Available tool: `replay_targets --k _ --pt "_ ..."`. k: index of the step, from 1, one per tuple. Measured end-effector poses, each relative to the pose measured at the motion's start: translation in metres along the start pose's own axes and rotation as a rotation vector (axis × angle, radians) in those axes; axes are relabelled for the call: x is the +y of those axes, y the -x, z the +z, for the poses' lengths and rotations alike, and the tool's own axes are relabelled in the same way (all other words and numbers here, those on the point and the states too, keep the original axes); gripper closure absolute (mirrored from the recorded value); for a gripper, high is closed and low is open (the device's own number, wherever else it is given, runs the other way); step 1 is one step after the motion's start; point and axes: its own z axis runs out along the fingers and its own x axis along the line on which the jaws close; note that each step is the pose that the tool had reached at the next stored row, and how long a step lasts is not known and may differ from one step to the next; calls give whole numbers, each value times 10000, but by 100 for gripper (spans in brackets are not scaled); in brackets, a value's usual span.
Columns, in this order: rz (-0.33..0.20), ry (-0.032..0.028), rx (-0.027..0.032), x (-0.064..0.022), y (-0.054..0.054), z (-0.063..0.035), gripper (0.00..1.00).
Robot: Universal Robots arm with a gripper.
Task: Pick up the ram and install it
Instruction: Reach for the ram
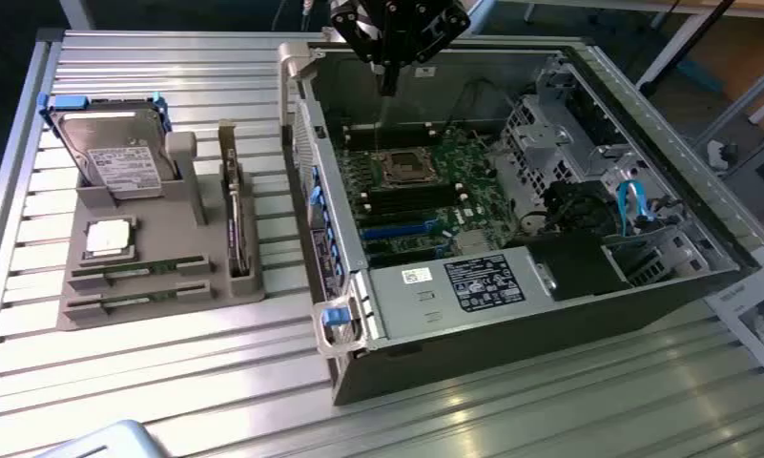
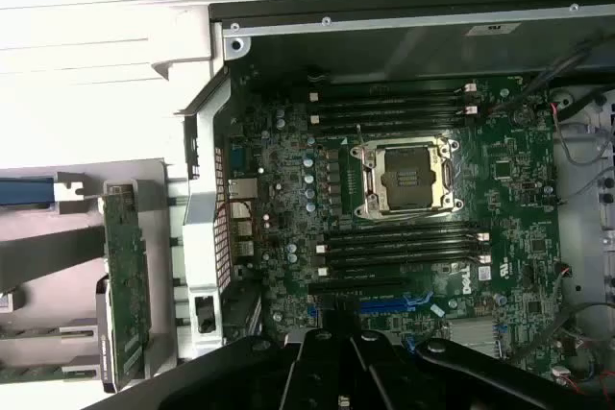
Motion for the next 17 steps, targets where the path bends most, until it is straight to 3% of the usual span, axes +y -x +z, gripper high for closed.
replay_targets --k 11,17 --pt "0 1 0 0 0 0 90" --pt "0 0 0 -6 -83 -2 90"
